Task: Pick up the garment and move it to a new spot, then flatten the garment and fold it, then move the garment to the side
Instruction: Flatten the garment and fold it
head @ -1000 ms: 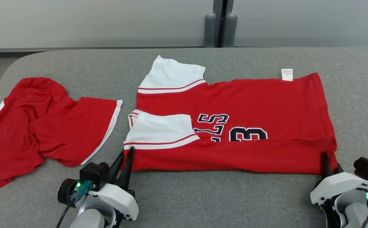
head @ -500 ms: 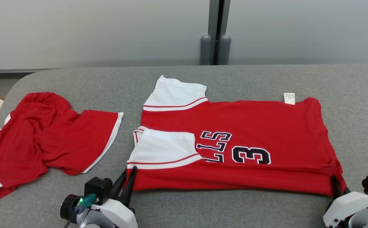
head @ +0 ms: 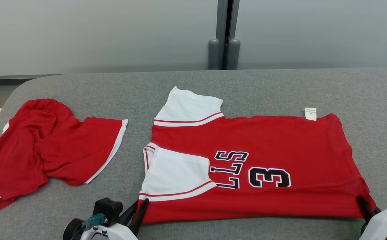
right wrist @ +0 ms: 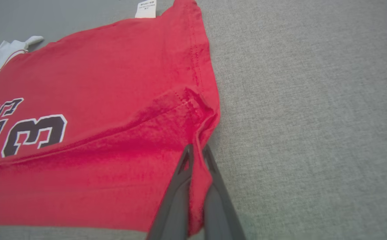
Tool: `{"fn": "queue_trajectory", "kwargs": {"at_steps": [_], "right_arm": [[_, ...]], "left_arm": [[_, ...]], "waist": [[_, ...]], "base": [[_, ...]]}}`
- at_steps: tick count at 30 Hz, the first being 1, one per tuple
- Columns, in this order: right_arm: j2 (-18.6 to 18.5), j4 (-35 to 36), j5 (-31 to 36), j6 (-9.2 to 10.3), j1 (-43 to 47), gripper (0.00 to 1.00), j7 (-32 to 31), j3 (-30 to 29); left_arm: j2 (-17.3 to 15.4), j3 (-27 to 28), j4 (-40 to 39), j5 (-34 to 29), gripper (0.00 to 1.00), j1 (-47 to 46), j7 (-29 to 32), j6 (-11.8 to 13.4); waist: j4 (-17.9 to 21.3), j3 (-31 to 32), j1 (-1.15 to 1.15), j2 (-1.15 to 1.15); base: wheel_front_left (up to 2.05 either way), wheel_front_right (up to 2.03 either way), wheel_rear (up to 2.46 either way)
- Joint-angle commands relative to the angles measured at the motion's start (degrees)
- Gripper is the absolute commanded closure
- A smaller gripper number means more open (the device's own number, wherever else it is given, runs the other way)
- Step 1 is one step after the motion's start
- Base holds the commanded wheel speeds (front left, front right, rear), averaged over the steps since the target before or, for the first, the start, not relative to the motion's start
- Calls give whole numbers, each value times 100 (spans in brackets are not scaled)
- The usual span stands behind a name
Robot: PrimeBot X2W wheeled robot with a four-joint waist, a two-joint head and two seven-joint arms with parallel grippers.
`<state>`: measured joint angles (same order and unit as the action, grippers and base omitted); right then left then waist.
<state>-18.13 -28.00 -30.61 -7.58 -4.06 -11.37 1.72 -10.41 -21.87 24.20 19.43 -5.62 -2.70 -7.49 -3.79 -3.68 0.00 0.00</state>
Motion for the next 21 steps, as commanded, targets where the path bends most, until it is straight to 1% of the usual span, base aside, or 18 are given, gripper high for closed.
{"fn": "queue_trajectory", "kwargs": {"at_steps": [1, 4, 5, 6, 7, 8, 9, 10, 12, 14, 16, 19, 21], "right_arm": [[-29, 145, 43, 16, 125, 100, -104, -101], [46, 461, 256, 15, 259, 100, -184, -286], [107, 526, 336, 15, 281, 56, -155, -345], [189, 575, 382, 15, 300, 0, -141, -403], [253, 619, 436, 15, 308, 0, -106, -475], [315, 675, 460, 15, 300, 0, -70, -535], [365, 714, 483, 14, 301, 0, -24, -590], [365, 714, 483, 14, 301, 0, -24, -590], [350, 783, 649, 14, 295, 0, 126, -606], [372, 894, 721, 12, 197, 0, 427, -604], [399, 1010, 734, 12, 87, 0, 806, -642], [348, 1125, 951, 12, -69, 0, 1362, -573], [390, 1086, 1089, 12, -239, 0, 1646, -582]], "left_arm": [[-89, -16, -101, 68, 100, 75, 94, 6], [-162, -71, -294, 73, 100, 119, 235, 19], [-178, -93, -321, 35, 100, 124, 237, 51], [-173, -104, -351, 29, 98, 128, 230, 69], [-139, -86, -387, 66, 72, 128, 201, 92], [-137, -68, -416, 46, 8, 104, 163, 137], [-144, -49, -428, 22, 0, 75, 130, 181], [-144, -49, -428, 22, 0, 75, 130, 181], [-144, -6, -475, -24, 0, -8, 8, 267], [-143, 66, -572, -70, 0, -144, -231, 350], [-74, 243, -666, 28, 0, -240, -526, 456], [-54, 426, -785, 124, 0, -468, -831, 470], [-117, 456, -812, 104, 0, -690, -886, 409]], "waist": [[-2, -12, 0, 0], [8, -35, 0, 0], [16, -43, 0, 0], [22, -55, 0, 0], [24, -65, 0, 0], [28, -74, 0, 0], [32, -87, 0, 0], [32, -87, 0, 0], [44, -151, 0, 0], [56, -248, 0, 0], [72, -349, 0, 0], [119, -518, 0, 0], [176, -656, 0, 0]], "base": [[0, 0, 0], [0, 0, 0], [0, 0, 0], [0, 0, 0], [0, 0, 0], [0, 0, 0], [0, 0, 0], [0, 0, 0], [0, 0, 0], [0, 0, 0], [0, 0, 0], [0, 0, 0], [0, 0, 0]]}}
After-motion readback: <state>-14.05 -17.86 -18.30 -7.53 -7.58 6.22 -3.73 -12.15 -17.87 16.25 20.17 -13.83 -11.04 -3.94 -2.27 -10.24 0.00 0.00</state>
